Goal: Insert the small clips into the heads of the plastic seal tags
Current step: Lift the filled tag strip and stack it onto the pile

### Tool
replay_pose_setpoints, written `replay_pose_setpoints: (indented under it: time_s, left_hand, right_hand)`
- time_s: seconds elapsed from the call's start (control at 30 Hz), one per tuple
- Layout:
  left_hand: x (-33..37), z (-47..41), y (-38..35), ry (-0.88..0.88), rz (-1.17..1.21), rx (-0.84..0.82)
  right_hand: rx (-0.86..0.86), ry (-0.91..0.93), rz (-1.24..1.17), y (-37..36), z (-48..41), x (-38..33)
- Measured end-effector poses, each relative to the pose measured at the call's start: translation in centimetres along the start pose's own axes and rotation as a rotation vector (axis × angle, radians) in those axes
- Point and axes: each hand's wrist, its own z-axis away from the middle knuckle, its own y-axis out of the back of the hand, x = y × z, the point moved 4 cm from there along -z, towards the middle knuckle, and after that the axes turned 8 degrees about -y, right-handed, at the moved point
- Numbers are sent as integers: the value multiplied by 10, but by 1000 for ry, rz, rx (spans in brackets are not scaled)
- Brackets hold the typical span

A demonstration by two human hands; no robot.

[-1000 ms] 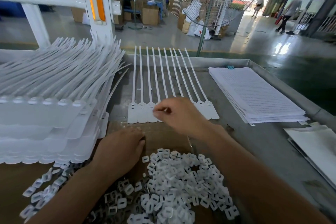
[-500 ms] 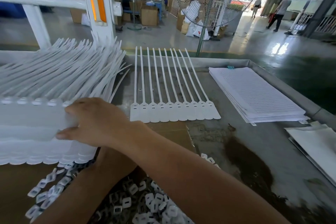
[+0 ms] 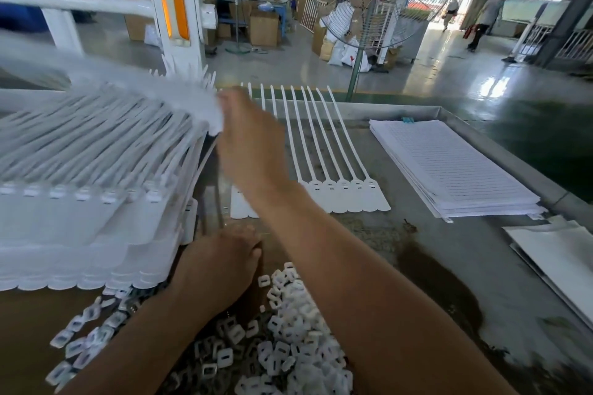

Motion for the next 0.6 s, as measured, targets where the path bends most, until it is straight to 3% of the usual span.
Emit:
replay_pose_setpoints:
  time_s: [0.13, 0.27, 0.33, 0.43, 0.53, 0.6]
  left_hand:
    - [3, 1, 3, -39, 81, 23]
    - [-4, 1, 11, 127, 393, 155]
    - [-9, 2, 14, 208, 565, 214]
    - [-15, 1, 13, 300, 862, 250]
    - [-12, -3, 4, 466, 1424, 169]
    - [-6, -5, 1, 480, 1638, 81]
  right_hand:
    - [188, -349, -161, 35, -7, 47]
    - [45, -559, -63, 44, 14, 89]
    - [-48, -597, -25, 46, 28, 99]
    - [-160, -633, -165, 43, 50, 100]
    - [-195, -575, -214, 38, 68, 90]
    - [-224, -482, -152, 31, 82, 82]
